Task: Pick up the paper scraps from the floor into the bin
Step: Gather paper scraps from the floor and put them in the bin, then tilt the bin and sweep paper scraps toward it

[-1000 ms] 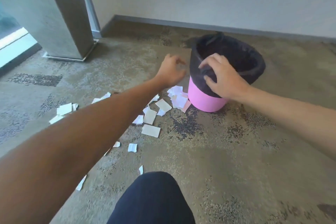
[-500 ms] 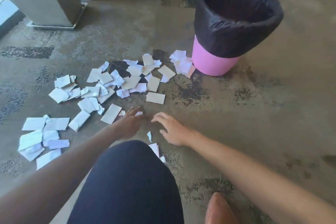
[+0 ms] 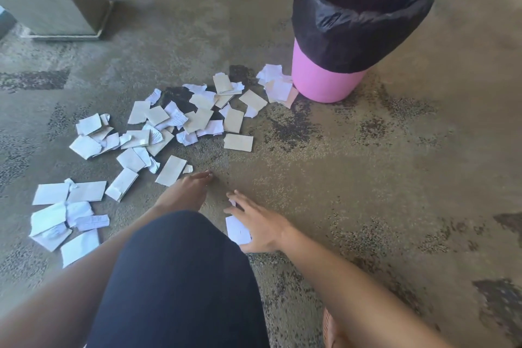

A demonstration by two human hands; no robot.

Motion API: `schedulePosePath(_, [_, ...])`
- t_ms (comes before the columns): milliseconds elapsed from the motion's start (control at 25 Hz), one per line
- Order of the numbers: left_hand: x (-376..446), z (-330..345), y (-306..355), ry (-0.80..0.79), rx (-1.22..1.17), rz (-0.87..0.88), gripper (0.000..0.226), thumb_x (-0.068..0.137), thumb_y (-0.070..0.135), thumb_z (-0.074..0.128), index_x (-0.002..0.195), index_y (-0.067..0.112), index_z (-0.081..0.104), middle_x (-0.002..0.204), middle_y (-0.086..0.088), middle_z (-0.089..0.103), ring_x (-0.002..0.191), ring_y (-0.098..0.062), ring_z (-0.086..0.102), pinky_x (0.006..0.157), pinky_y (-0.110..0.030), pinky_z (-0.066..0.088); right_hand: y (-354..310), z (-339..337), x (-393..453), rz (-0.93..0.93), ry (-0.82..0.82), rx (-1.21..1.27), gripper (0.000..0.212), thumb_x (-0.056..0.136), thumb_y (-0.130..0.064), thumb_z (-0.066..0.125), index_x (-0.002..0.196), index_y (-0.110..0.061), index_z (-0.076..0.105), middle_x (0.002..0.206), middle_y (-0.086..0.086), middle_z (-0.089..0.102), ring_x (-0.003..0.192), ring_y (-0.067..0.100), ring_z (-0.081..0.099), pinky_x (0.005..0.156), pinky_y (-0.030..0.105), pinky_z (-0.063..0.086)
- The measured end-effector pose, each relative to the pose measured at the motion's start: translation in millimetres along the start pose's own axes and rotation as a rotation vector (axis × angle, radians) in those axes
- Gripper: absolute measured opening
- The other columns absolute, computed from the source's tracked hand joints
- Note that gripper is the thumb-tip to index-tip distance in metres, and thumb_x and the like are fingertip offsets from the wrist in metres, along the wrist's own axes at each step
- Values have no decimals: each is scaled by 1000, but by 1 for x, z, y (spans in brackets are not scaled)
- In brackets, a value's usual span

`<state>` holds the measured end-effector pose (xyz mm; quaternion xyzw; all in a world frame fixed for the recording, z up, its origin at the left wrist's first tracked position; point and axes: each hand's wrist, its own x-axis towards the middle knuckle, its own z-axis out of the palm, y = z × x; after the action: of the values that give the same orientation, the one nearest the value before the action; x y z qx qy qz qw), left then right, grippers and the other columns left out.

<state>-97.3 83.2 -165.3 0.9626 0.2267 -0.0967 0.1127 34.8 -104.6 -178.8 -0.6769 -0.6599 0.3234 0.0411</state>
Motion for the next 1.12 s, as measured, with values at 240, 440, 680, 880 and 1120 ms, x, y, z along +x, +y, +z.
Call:
schedulePosePath(240, [11,-5,8,13,8,-111,31,101,30,45,120,16,66,121,-4,68,103,-28,67,87,-40,54,-17,23,-24,0,152,24,54,85,-35,35,128,-6,51,139,7,42,132,25,34,109,45,41])
schedulePosePath(440, [11,-7,2,24,-64,-146,30,93,11,55,113,25,73,106,-4,75,94,-29,69,84,-38,55,-14,26,-29,95,209,264,7,98,-12,51,104,-13,50,106,2,54,95,13,48,76,30,45])
schedulePosePath(680, [16,-11,-5,193,-422,-213,31,90,-3,52,107,13,72,98,-7,69,87,-25,66,79,-32,51,23,-12,-27,560,475,1007,15,98,-20,58,112,-20,53,98,-1,66,72,11,58,58,17,47])
schedulePosePath(880, [12,-13,0,237,-568,-334,27,83,-13,37,82,0,60,93,-13,51,91,-31,52,75,-31,35,22,-15,-36,523,389,1059,16,100,-8,47,102,-21,56,88,-2,67,67,9,54,55,18,45])
schedulePosePath(1120, [-13,-7,-1,39,-540,-105,38,80,46,61,95,10,59,94,-2,60,82,-15,51,71,-21,39,5,21,-46,438,371,484,30,86,-34,72,93,-26,45,79,-12,48,67,11,47,56,22,36])
